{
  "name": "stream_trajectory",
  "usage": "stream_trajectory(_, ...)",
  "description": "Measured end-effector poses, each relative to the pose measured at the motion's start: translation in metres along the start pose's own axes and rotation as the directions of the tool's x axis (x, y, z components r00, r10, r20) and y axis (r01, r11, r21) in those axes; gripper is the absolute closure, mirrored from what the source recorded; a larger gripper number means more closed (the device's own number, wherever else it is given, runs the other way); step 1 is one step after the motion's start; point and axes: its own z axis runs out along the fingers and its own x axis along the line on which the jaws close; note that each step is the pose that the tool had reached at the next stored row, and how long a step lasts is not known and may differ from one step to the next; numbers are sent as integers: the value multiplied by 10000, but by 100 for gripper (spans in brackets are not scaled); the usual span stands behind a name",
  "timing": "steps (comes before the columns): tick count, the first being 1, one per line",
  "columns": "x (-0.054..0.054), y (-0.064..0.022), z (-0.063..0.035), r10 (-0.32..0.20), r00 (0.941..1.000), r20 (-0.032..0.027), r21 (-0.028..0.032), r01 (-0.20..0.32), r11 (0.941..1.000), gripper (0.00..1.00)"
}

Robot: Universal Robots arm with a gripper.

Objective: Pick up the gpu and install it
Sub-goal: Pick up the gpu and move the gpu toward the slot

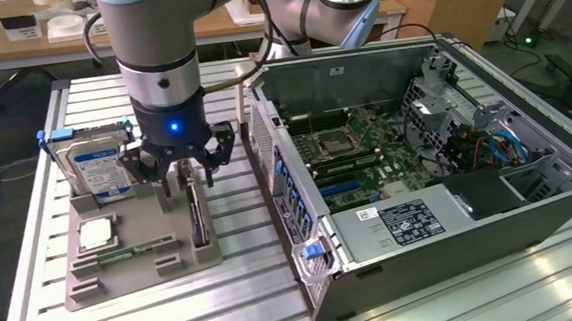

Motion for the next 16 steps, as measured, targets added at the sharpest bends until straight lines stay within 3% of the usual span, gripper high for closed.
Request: stream_trajectory(16,-2,-9,292,-2,10000,0,0,2,10000,35)
